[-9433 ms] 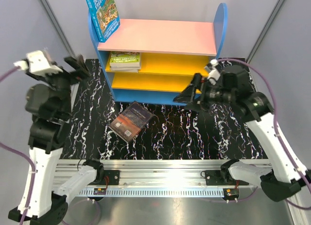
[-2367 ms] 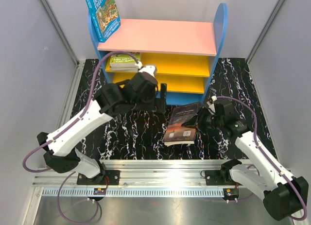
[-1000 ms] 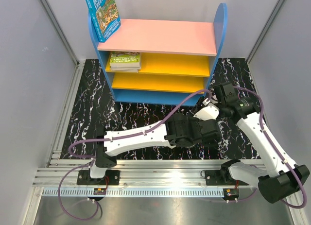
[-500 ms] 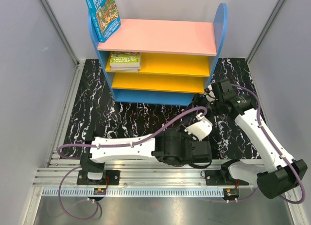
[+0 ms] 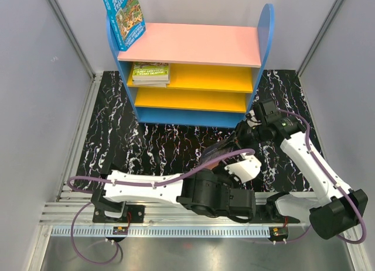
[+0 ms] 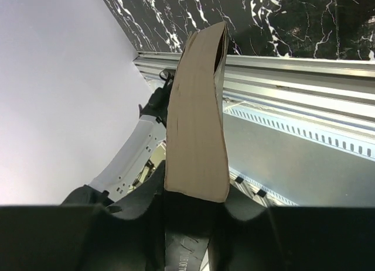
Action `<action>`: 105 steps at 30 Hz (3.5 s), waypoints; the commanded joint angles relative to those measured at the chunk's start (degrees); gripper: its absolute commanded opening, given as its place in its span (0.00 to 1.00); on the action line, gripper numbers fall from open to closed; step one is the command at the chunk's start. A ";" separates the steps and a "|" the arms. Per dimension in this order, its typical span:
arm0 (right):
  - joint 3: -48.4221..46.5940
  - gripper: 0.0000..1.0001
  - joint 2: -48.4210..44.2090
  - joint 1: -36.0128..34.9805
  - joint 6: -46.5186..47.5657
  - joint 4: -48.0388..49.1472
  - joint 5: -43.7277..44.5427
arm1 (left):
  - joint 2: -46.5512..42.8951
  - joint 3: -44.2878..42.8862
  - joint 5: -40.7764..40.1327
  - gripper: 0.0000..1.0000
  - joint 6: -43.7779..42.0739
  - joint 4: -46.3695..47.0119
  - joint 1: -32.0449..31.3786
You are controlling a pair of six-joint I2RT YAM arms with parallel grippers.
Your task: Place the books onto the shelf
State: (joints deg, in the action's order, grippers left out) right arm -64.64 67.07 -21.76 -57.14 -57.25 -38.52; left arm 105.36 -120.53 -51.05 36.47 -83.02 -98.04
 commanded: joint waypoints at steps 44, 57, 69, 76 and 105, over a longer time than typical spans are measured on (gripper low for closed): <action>-19.10 0.20 -3.79 -0.22 7.83 -10.68 5.12 | 7.07 2.73 17.30 0.00 -13.27 13.32 16.65; -42.84 1.00 2.98 -0.21 16.71 -27.38 30.52 | -23.35 23.60 16.77 0.00 -8.77 20.44 28.51; -46.02 1.00 -0.61 -0.21 16.01 -25.90 39.84 | -32.49 15.32 7.72 0.00 -34.92 50.32 35.37; -42.59 1.00 -2.99 -0.21 16.45 -23.34 40.28 | -34.09 14.81 9.37 0.00 -48.34 80.92 44.39; -36.78 1.00 -1.85 -0.21 17.33 -20.09 46.52 | -19.13 20.76 36.28 0.00 -37.87 110.97 75.45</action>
State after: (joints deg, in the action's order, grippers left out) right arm -101.51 64.99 -22.06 -40.69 -77.91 5.41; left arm 90.54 -101.80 -17.23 0.45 16.27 -23.14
